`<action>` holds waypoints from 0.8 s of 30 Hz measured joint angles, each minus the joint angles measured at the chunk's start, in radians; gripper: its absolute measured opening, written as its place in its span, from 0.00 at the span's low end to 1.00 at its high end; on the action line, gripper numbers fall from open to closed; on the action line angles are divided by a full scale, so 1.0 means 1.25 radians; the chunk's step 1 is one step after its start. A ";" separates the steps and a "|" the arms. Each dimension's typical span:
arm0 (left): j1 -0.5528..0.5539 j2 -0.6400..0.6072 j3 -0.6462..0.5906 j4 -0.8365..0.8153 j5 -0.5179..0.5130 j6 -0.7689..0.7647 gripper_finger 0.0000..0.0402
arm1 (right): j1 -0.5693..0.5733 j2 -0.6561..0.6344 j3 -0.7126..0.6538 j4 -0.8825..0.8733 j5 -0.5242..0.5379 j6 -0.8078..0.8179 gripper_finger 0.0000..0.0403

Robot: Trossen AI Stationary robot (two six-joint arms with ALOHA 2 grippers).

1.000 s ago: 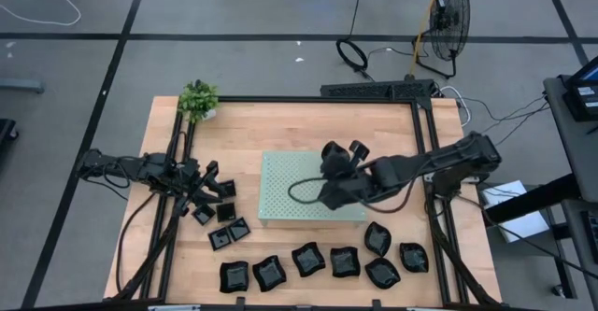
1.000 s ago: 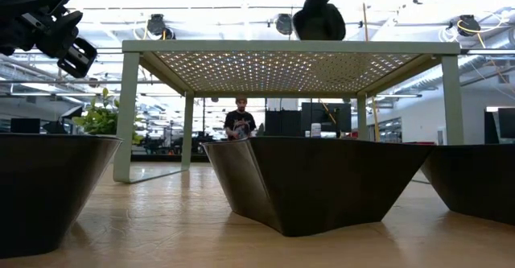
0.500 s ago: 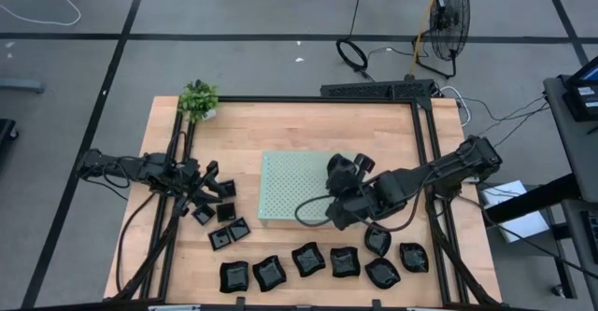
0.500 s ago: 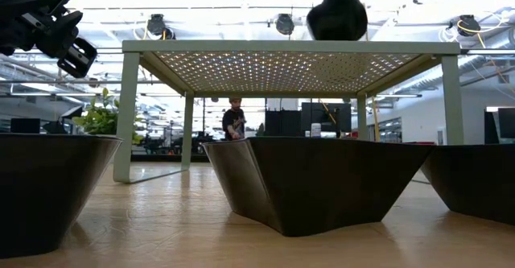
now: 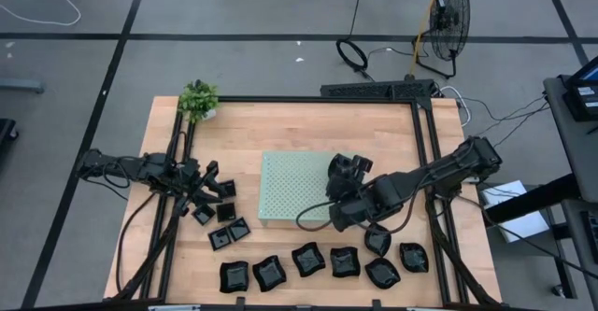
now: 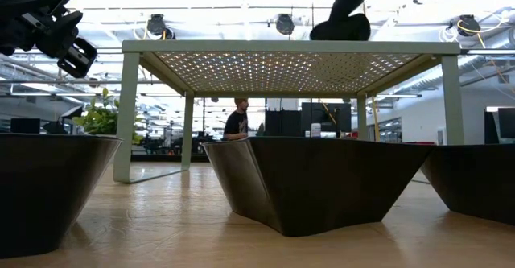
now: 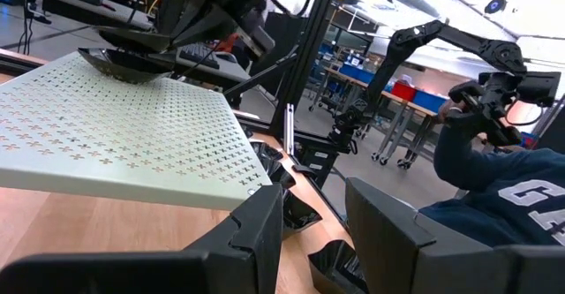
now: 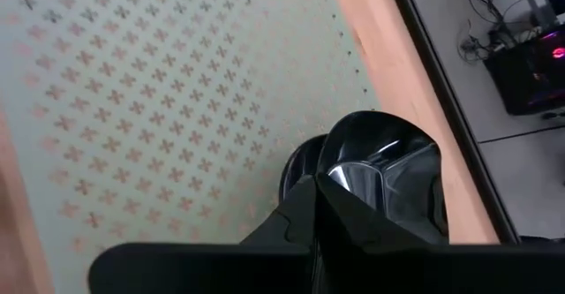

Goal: Pick & Place Mini shaped plates
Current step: Stack the leaf-shaped plate on top of the leaf-shaped plate on the shelf

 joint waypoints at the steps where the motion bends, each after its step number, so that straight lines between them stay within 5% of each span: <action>1: 0.000 0.000 0.000 0.000 0.000 0.000 0.32 | 0.000 0.000 -0.004 0.002 0.000 0.000 0.00; 24: 0.000 0.000 0.000 0.000 0.000 0.000 0.32 | 0.021 0.000 -0.039 0.029 0.000 -0.127 0.00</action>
